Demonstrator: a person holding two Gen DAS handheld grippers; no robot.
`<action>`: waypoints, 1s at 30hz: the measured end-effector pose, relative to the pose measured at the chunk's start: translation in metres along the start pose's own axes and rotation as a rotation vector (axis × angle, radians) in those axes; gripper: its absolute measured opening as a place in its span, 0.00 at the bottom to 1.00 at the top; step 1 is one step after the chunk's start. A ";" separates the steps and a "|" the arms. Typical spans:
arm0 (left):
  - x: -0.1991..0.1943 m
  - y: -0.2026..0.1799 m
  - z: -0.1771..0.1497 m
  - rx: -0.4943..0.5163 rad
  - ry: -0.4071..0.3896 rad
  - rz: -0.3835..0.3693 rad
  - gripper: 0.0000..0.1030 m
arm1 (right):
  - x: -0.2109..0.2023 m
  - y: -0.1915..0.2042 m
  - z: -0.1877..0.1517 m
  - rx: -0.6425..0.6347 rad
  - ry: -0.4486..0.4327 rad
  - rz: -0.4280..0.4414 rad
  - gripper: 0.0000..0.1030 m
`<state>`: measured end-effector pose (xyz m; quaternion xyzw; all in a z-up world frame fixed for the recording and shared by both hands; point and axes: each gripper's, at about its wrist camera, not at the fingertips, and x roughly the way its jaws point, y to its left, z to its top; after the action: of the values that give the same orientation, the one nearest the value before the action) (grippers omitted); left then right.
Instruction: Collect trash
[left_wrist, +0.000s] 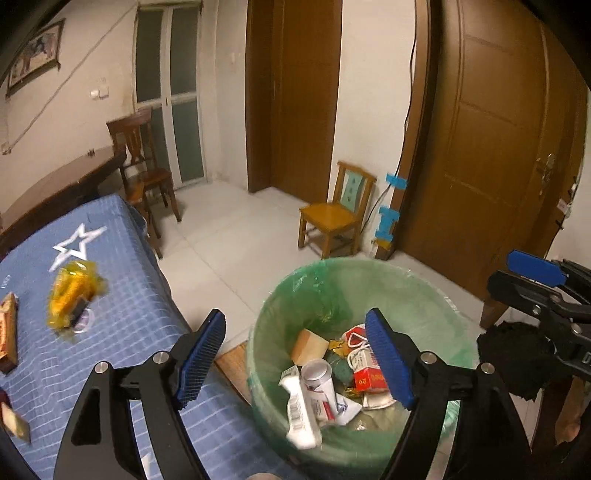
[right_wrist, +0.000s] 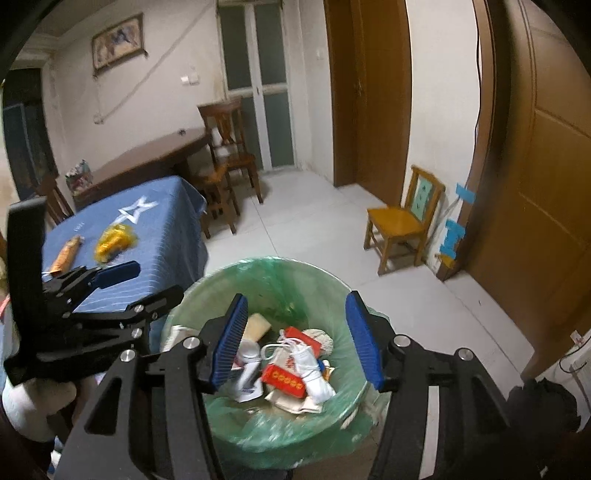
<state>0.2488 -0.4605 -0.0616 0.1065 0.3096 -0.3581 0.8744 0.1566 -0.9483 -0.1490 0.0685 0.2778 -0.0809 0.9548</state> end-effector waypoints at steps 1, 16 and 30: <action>-0.017 0.002 -0.002 -0.005 -0.027 0.000 0.78 | -0.017 0.007 -0.004 -0.010 -0.038 0.001 0.61; -0.210 -0.013 -0.083 0.006 -0.278 0.050 0.95 | -0.156 0.044 -0.099 -0.005 -0.291 -0.044 0.86; -0.254 -0.060 -0.133 0.046 -0.290 0.069 0.95 | -0.173 0.048 -0.133 0.020 -0.306 -0.064 0.88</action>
<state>0.0054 -0.3075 -0.0075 0.0843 0.1677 -0.3464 0.9191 -0.0470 -0.8577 -0.1626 0.0561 0.1302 -0.1237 0.9821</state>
